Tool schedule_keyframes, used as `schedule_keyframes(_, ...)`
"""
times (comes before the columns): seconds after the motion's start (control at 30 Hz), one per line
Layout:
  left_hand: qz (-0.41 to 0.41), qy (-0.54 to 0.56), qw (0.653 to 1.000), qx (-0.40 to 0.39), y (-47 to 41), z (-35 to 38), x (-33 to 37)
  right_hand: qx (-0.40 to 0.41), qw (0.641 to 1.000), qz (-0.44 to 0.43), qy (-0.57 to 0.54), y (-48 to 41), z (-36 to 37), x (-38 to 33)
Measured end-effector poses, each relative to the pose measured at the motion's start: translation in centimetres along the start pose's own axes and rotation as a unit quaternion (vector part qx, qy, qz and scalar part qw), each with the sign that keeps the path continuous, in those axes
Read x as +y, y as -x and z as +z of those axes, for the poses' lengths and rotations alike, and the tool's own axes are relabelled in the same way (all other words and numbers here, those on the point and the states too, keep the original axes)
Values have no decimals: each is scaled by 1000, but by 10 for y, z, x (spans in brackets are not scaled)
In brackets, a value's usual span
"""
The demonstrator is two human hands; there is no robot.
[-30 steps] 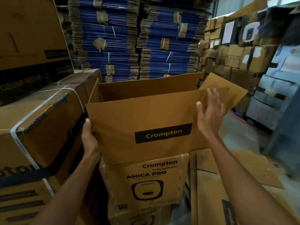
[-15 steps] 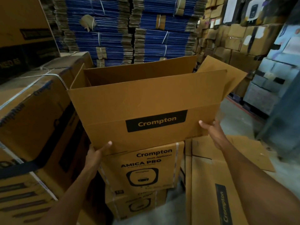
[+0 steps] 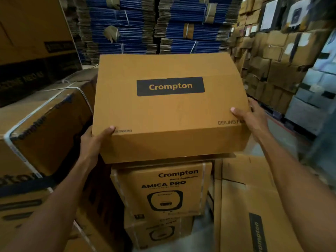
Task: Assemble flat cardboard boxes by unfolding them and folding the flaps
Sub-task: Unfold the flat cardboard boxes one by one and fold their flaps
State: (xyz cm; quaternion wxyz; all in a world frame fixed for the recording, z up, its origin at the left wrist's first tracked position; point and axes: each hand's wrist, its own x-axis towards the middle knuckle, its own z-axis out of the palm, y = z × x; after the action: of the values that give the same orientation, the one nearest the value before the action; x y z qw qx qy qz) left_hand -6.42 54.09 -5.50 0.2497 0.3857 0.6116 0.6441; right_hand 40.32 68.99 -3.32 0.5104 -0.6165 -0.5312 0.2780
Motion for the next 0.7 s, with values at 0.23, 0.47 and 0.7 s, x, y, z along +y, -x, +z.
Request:
schedule_keyframes(0.23,-16,25,1000,2,4,-7,17,-12,999,30,27,-2,-10,-29)
schedule_keyframes(0.47,-29,16,999,-27,31,-16,0,11,997,30,-77,38,-10,-7)
schedule_keyframes(0.7,-135,-11,986,-99,69,-28,-50,-141,973,98,-157,86,-10,63)
